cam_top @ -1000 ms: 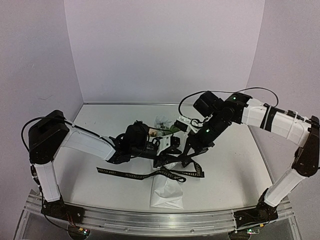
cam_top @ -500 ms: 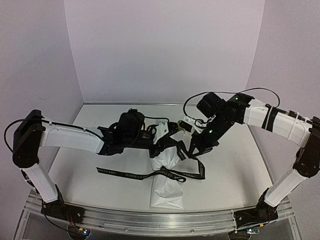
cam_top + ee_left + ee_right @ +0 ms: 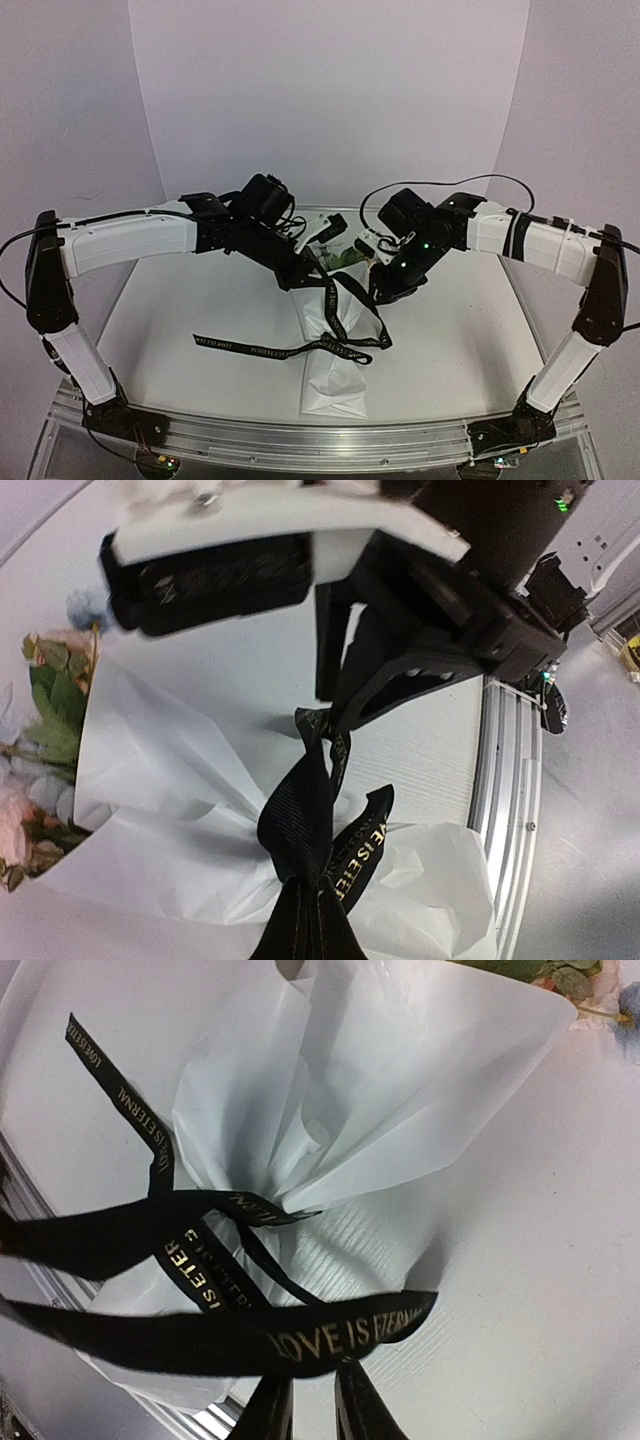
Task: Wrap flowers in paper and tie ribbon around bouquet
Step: Cross the half-tied ribbon over the folded bouquet.
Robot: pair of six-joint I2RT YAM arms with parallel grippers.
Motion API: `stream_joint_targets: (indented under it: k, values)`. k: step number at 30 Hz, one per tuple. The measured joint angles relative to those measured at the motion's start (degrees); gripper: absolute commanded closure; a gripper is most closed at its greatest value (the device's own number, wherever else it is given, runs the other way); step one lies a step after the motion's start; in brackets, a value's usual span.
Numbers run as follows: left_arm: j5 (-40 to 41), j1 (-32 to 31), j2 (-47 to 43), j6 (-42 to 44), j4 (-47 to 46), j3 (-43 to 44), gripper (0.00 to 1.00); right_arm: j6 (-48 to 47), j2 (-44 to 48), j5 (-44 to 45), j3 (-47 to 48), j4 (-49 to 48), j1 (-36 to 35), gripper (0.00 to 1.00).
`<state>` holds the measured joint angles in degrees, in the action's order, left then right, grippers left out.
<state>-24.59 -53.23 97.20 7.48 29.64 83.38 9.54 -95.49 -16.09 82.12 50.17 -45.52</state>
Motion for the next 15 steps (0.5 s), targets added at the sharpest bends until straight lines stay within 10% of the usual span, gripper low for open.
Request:
stream_joint_targets:
  k: [4,15]
  values:
    - [-3.67,2.93,1.52,-2.44,3.86,0.95,1.0,1.15,0.78,1.03,-1.38,-1.12,0.07,0.52]
    - [-7.82,6.35,4.47,-5.03,9.49,2.9,1.0,5.97,10.32,-1.53,-21.88,-12.27,-2.54,0.48]
